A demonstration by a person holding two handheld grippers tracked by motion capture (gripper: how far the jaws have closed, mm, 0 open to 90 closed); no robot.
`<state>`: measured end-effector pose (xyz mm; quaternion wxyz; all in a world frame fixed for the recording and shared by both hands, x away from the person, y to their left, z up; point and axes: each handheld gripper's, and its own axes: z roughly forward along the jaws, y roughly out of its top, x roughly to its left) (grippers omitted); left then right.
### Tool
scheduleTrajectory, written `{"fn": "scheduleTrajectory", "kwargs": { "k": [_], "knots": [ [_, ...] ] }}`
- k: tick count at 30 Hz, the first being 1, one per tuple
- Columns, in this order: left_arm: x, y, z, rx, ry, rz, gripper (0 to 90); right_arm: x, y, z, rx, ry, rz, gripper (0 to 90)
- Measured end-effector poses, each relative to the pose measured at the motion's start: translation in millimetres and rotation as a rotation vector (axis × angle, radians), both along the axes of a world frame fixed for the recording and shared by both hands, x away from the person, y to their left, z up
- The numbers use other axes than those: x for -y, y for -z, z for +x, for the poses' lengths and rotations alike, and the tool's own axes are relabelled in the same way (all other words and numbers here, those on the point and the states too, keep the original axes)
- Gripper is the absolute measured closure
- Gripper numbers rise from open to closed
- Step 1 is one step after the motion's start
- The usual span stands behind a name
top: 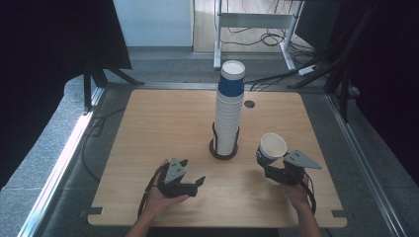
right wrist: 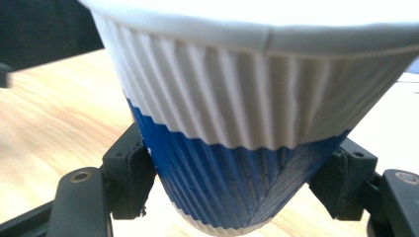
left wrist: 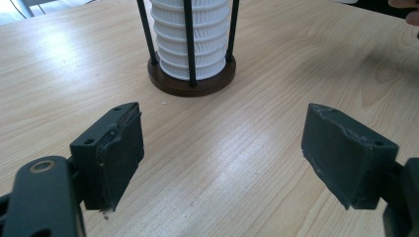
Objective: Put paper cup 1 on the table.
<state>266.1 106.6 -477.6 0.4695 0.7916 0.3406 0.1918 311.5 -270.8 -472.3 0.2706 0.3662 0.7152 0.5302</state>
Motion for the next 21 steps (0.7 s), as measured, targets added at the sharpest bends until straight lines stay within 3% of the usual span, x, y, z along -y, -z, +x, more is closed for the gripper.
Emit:
{"fn": "scheduleTrajectory", "kwargs": {
  "k": [10, 21],
  "knots": [
    [2.4, 2.2, 0.3, -0.002, 0.003, 0.028, 16.8, 15.6, 10.3, 13.4, -0.056, 0.090, -0.064, 27.4],
    [4.2, 2.8, -0.7, 0.002, 0.009, 0.045, 16.8, 29.0, 25.3, 23.3, -0.129, 0.133, -0.103, 27.3]
  ]
}}
